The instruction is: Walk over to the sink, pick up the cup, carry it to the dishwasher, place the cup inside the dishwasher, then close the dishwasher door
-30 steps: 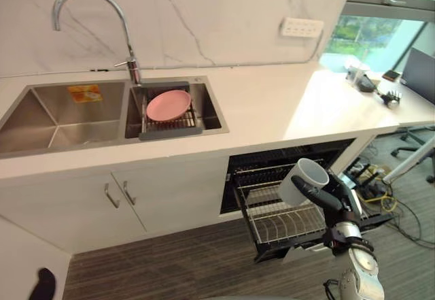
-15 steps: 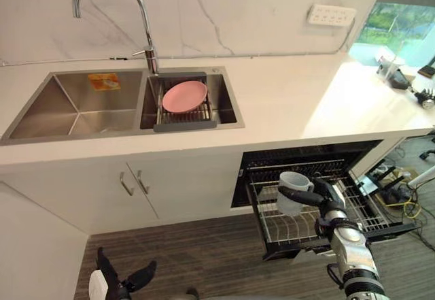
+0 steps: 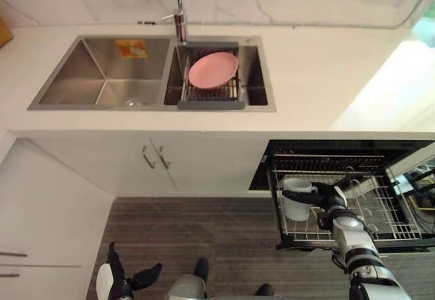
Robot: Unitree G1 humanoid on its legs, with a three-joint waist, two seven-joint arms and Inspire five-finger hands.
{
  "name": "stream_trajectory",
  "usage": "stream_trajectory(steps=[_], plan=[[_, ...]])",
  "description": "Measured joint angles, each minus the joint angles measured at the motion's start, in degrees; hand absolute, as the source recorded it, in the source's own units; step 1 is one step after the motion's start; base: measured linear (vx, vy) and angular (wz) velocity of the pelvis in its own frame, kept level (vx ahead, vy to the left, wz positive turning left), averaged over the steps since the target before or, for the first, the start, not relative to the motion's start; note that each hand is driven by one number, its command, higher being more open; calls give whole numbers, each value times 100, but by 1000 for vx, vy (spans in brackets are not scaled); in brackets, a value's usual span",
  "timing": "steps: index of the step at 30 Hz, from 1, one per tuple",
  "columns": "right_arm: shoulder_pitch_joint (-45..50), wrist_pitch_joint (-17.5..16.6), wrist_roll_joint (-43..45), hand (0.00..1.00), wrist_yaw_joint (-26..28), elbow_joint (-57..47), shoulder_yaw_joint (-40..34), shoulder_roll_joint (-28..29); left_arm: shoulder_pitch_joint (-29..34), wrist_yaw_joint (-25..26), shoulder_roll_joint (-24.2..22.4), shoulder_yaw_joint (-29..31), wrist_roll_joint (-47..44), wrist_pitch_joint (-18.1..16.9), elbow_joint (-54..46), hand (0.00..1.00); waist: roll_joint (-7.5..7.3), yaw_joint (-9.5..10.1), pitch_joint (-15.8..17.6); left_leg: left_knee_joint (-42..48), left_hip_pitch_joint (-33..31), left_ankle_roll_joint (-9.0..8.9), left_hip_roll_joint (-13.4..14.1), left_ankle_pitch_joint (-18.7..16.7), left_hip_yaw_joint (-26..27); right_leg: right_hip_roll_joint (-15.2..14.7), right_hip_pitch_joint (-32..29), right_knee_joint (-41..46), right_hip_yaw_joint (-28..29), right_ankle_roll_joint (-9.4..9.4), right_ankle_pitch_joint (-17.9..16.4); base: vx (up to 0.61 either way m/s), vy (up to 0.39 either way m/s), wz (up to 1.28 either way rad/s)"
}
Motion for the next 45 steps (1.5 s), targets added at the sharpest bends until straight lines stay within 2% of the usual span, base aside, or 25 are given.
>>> stream_trajectory(steps=[2, 8, 11, 15, 24, 25, 31, 34, 41, 45], plan=[[-339, -9, 10, 0, -53, 67, 0, -169, -86, -27, 41, -55, -89, -4, -6, 100, 23, 49, 229, 52, -130, 13, -17, 22, -48, -4, -72, 0, -57, -11, 27, -20, 48, 12], [-1261, -49, 138, 0, -276, 693, -1, -696, -391, -54, 221, -323, -377, -37, -36, 100, 89, 284, 611, 220, -477, 15, -19, 23, -123, -19, -296, 6, -130, -39, 60, 1, 44, 8], [-1436, -49, 265, 0, -363, 751, -3, -824, -423, -51, 239, -392, -520, -70, -50, 100, 92, 309, 645, 271, -628, 15, -19, 23, -144, -30, -423, 53, -143, -40, 59, 17, 36, 4], [-1742, -45, 290, 0, -399, 926, -11, -1046, -471, -42, 257, -590, -621, -73, -171, 100, 97, 323, 891, 321, -657, 18, -17, 20, -141, -66, -476, 166, -124, -66, 27, -3, 44, -1], [-1827, 148, 505, 0, -203, 1260, -40, -1112, -528, -37, 361, -877, -744, -73, -209, 100, 95, 336, 923, 373, -783, 19, 32, 19, -94, -102, -687, 409, -62, -106, -65, -10, 21, -2], [-1827, 160, 517, 100, -127, 1315, -45, -1112, -549, -37, 364, -887, -744, -73, -208, 100, 94, 342, 924, 372, -788, 19, 39, 19, -87, -99, -699, 419, -53, -108, -68, -12, 23, -5], [-1824, 224, 742, 100, 20, 1361, -214, -1105, -688, -38, 366, -897, -743, -49, -209, 100, 91, 345, 925, 366, -800, 17, 54, 21, -59, -98, -732, 451, -25, -121, -81, -4, 8, -2], [-1826, 224, 853, 100, 22, 1354, -274, -1100, -711, -106, 375, -924, -757, 77, -202, 100, 88, 341, 927, 343, -769, 7, 59, 27, -28, -79, -732, 451, 5, -123, -79, 1, 9, -4], [-1751, 209, 1063, 100, 210, 1151, -273, -1027, -714, -685, 400, -1119, -843, 62, 75, 100, 62, 266, 918, -46, -485, -24, 73, 190, 70, -79, -701, 433, 132, -122, -62, 2, 16, -9], [-1210, 177, 1402, 100, 570, 361, -265, -884, -708, -1068, 471, -1093, -1057, 72, 457, 100, 5, 121, 809, -310, -208, -20, 76, 260, 132, -66, -550, 353, 199, -107, -47, 32, 10, -9]])
